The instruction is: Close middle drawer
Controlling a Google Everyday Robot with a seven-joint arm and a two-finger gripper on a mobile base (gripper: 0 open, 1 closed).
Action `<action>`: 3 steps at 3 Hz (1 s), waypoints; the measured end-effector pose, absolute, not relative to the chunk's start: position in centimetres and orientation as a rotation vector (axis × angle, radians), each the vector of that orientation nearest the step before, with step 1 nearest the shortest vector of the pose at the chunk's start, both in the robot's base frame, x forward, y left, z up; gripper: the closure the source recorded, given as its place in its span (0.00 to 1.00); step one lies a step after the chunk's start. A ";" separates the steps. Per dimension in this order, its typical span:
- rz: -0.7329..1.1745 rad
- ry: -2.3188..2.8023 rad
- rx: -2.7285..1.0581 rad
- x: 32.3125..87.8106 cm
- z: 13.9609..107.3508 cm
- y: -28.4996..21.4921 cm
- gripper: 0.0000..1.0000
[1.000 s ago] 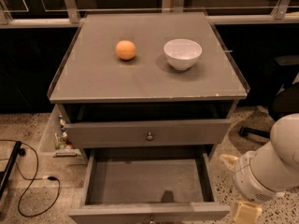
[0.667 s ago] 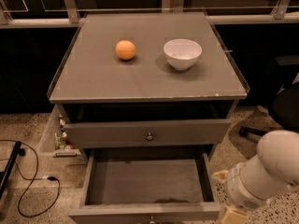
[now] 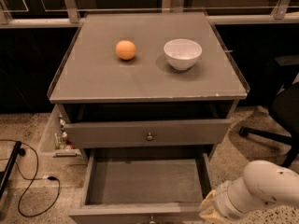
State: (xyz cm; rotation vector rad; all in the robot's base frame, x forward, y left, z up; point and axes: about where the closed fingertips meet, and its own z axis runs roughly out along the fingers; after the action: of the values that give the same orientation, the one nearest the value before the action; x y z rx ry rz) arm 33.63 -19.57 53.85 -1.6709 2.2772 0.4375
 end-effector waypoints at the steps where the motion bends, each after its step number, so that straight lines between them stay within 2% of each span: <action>1: 0.465 2.249 -1.602 34.6 51.3 -20.1 0.88; 2: 0.477 2.247 -1.599 34.5 50.7 -20.0 1.00; 3: 0.476 2.247 -1.600 34.5 50.8 -20.0 1.00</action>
Offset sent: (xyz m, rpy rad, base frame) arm 0.0086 -0.0047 -0.0236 0.0504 -0.0235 -0.0292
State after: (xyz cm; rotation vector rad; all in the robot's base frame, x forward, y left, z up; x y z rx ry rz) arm 34.50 -20.00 50.79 -1.5998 2.2469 0.4764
